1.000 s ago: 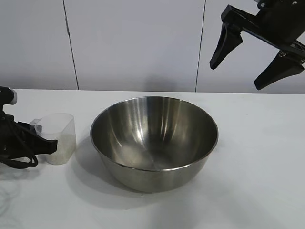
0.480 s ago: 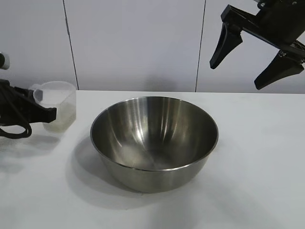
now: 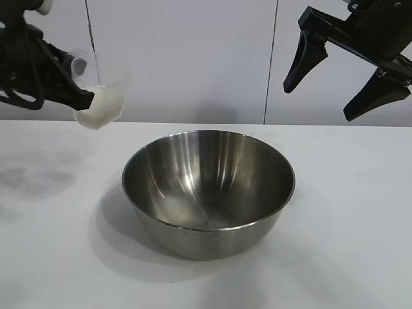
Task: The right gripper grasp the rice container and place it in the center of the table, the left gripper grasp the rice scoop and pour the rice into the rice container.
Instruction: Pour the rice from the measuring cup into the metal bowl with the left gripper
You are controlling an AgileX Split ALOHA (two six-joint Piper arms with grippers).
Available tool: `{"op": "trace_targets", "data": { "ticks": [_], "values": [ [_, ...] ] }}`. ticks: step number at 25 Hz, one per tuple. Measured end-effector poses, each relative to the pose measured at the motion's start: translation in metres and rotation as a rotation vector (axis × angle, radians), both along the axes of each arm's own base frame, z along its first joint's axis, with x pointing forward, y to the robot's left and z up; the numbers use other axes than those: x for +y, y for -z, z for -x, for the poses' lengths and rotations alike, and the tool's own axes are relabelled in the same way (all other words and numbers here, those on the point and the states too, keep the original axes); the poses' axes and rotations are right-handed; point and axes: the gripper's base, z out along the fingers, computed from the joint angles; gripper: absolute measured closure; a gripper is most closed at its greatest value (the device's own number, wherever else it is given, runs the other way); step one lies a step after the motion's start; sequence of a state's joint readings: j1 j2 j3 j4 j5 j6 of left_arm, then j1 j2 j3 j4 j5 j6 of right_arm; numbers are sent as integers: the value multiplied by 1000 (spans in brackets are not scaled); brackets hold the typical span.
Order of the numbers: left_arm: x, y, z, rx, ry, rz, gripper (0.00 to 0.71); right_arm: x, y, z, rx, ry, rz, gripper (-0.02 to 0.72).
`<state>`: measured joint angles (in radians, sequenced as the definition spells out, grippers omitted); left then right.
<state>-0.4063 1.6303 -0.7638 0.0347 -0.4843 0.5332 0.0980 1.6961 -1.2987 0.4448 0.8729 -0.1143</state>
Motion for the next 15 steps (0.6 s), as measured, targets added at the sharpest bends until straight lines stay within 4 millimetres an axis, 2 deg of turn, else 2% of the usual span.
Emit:
{"op": "trace_targets", "data": {
  "ticks": [4, 10, 15],
  "values": [
    [-27, -8, 4, -27, 115, -127, 702, 0, 0, 0, 0, 0, 0, 52],
    [-56, -16, 10, -89, 242, -260, 704, 0, 0, 0, 0, -1, 0, 52],
    [-73, -4, 7, -134, 339, -408, 704, 0, 0, 0, -1, -2, 1, 52]
  ]
}}
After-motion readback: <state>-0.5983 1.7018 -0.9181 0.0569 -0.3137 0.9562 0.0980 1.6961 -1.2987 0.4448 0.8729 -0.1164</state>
